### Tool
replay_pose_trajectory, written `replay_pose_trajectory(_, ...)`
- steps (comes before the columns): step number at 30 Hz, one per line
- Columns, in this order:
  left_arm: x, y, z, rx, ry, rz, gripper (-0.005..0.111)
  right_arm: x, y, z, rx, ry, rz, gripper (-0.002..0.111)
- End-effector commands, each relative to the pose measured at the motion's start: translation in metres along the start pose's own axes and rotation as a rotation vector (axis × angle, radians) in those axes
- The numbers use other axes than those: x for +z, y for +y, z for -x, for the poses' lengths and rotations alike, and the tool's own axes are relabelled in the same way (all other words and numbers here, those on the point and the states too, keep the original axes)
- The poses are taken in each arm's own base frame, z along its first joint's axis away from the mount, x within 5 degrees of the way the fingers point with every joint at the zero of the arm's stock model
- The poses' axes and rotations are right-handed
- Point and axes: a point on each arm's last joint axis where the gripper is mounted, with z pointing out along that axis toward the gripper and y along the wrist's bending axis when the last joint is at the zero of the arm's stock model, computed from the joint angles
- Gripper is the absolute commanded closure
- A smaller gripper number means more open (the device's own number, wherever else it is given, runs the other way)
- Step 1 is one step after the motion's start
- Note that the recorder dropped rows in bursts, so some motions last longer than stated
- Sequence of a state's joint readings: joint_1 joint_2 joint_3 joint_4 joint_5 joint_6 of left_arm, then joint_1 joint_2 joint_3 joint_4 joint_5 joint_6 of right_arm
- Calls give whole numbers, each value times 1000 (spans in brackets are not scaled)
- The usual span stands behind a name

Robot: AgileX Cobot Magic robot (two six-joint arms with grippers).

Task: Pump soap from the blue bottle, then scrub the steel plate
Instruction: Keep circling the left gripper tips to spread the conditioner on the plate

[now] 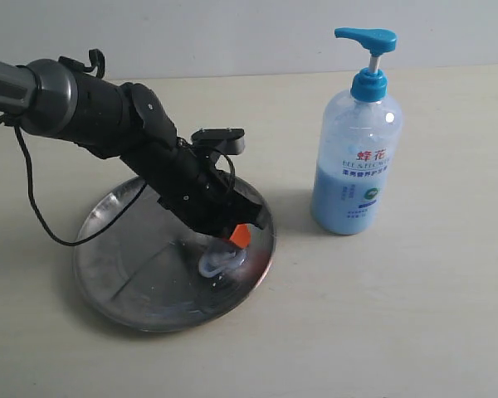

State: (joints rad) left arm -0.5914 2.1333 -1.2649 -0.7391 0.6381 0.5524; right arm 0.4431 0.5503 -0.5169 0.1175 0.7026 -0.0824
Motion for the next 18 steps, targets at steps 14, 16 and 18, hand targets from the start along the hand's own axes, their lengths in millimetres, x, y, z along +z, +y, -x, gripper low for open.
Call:
replay_pose_trajectory(14,-5,17,-26,43,352,96,107,0,0,0,1,-15,2,108)
replay_pose_trajectory(16,-4,15,-25,26,342,72,107,0,0,0,1,-15,2,108)
replay_pose_trajectory(18,-4,11,-23,24,317,30,107,0,0,0,1,-15,2,108)
